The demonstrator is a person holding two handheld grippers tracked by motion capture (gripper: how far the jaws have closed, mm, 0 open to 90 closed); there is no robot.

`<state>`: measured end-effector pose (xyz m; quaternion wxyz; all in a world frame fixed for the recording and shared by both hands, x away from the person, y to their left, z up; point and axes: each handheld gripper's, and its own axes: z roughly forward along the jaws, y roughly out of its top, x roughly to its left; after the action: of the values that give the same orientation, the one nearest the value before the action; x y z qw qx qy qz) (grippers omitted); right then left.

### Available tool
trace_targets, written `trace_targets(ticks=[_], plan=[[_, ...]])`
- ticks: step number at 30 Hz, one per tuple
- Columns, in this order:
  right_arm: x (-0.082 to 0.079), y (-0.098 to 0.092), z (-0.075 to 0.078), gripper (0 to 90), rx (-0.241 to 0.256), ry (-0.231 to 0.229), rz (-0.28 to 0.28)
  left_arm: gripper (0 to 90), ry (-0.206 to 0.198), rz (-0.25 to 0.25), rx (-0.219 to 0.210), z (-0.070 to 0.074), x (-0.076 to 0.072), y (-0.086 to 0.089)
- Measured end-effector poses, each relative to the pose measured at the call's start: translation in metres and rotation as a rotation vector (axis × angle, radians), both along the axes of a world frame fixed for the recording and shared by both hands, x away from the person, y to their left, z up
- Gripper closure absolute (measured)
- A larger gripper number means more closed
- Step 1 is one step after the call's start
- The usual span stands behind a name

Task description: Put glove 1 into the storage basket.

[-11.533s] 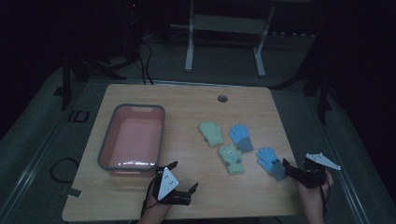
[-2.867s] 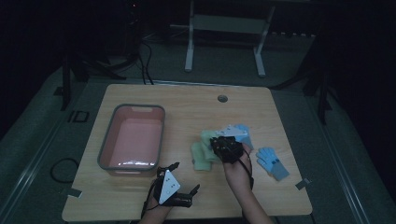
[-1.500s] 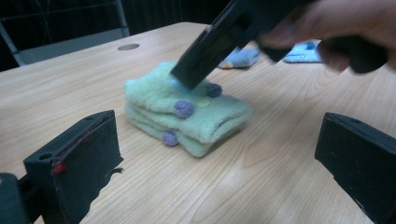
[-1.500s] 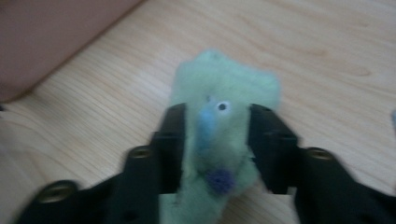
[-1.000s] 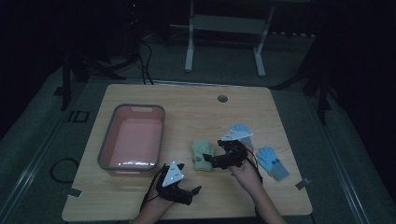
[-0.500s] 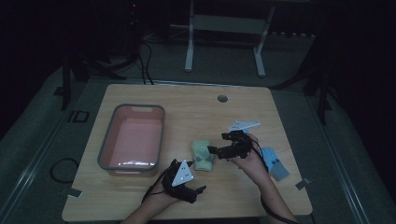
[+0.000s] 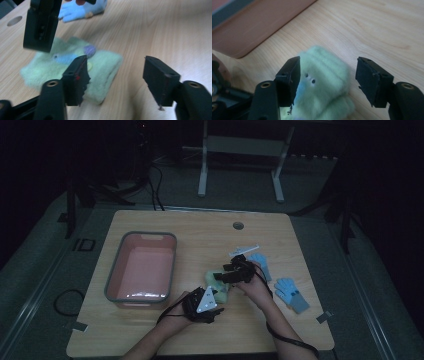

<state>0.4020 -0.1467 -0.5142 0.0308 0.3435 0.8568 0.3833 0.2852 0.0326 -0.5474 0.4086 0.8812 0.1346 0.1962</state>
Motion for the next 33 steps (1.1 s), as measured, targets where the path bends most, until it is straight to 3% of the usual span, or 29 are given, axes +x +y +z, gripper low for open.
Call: trace_targets(ticks=[8, 15, 22, 27, 32, 33], plan=[[0.011, 0.013, -0.027, 34.8, -0.046, 0.097, 0.020, 47.4, -0.023, -0.022, 0.073, -0.010, 0.006, -0.002], [0.014, 0.009, -0.032, 45.9, -0.028, 0.154, 0.030, 47.9, -0.106, -0.021, 0.171, -0.014, 0.003, -0.012], [0.016, 0.009, -0.032, 56.1, -0.020, 0.182, 0.037, 62.7, -0.155, -0.009, 0.193, -0.015, 0.010, -0.014], [0.014, 0.008, -0.031, 64.6, -0.002, 0.182, 0.020, 75.4, -0.117, 0.010, 0.172, -0.011, 0.016, -0.012], [0.013, 0.006, -0.025, 70.0, 0.022, 0.184, 0.011, 78.2, -0.066, 0.031, 0.158, -0.004, 0.018, -0.012], [0.013, 0.003, -0.020, 71.2, 0.051, 0.196, 0.007, 78.4, -0.053, 0.035, 0.163, 0.002, 0.019, -0.011]])
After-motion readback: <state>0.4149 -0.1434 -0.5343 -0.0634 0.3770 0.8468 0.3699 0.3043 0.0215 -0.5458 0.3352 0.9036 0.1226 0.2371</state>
